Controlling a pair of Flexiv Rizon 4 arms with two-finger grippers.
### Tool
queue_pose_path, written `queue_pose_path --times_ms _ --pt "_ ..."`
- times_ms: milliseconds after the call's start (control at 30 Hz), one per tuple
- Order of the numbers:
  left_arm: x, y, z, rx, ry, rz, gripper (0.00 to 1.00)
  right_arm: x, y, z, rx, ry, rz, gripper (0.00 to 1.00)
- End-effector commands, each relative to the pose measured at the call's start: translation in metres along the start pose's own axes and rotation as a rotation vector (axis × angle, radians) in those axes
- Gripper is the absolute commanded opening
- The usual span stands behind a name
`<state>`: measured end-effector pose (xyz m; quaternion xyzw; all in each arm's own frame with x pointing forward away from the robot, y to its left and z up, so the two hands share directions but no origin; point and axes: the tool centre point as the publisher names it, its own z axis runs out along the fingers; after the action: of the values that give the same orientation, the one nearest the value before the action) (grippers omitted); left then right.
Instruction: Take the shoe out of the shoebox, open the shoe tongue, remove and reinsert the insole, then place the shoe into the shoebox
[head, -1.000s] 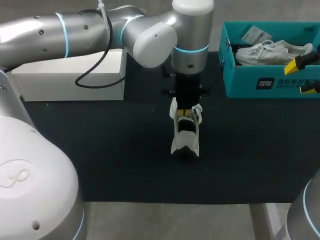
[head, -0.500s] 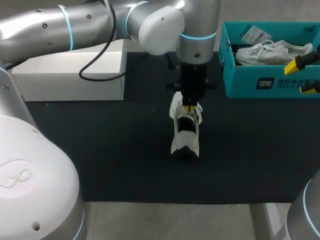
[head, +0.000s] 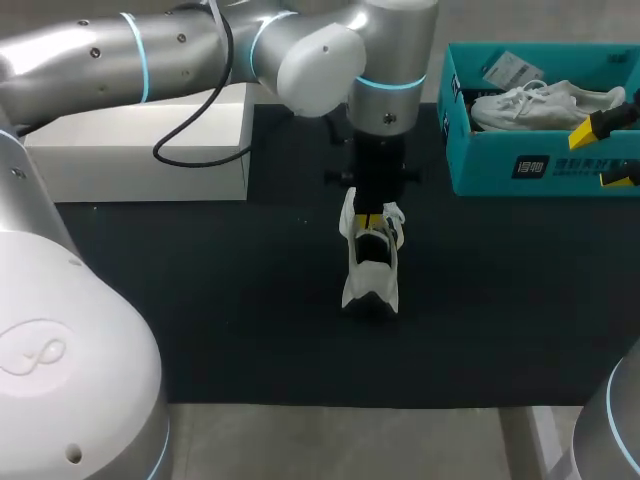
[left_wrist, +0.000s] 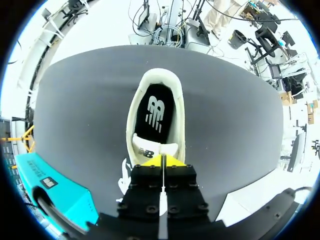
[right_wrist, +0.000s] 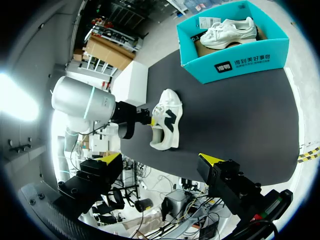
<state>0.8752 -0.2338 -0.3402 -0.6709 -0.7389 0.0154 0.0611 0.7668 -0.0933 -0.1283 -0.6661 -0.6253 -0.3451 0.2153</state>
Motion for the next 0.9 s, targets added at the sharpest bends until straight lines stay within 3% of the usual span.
queue_pose_path --times_ms 33,167,500,600,733,900 --pt "-0.004 0.001 0.003 0.024 0.017 0.009 0.00 0.000 0.000 0.000 -0.001 -0.004 0.002 1.00" --pt "-0.003 -0.003 0.004 0.050 0.038 0.005 0.00 0.000 0.000 0.000 -0.001 -0.004 0.002 1.00" --pt "-0.003 -0.019 -0.032 0.104 -0.020 -0.090 0.00 0.000 0.000 0.000 -0.001 -0.004 0.002 1.00" --pt "-0.002 -0.020 -0.034 0.088 -0.008 -0.205 0.00 0.000 0.000 0.000 -0.001 -0.004 0.002 1.00" --pt "-0.003 -0.021 -0.032 0.003 0.021 -0.406 0.00 0.000 0.000 0.000 -0.001 -0.004 0.002 1.00" --pt "-0.003 -0.021 -0.032 0.003 0.021 -0.406 0.00 0.000 0.000 0.000 -0.001 -0.004 0.002 1.00"
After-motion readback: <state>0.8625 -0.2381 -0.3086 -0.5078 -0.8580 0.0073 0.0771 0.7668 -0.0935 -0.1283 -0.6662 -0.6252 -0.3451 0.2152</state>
